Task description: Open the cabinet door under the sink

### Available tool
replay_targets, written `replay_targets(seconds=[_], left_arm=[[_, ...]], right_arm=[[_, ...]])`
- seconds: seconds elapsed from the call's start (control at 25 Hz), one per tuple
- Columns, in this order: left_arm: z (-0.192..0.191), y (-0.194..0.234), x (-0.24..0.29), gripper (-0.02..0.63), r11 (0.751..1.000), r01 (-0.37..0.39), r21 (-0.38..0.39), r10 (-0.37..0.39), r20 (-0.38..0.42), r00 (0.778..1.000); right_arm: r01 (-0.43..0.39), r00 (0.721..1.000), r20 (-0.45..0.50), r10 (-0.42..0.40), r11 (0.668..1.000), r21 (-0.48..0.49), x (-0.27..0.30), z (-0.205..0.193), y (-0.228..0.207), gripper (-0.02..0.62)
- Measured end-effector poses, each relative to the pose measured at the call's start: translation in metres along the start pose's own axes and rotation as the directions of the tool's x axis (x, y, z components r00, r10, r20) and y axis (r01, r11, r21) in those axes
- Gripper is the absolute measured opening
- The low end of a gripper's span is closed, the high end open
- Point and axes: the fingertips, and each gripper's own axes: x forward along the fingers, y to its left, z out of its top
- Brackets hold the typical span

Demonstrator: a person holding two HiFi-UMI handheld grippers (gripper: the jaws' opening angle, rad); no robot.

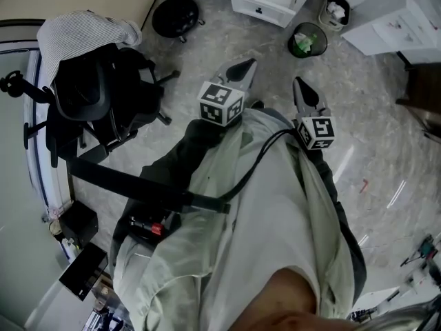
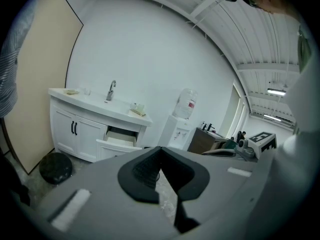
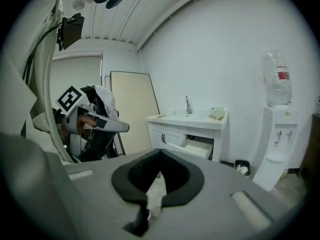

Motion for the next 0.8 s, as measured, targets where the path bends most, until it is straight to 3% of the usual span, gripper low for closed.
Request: replay_targets(seconds=[0.8], left_arm=[[-0.0080, 0.0051, -0.0091, 0.008, 1.000, -0.010, -0.024, 0.010, 0.008, 1.000]], right_arm=[[-0.010, 1.000, 0.002, 0.010, 1.000, -0.014, -0.0014, -0.0052, 0.0090, 0.002]])
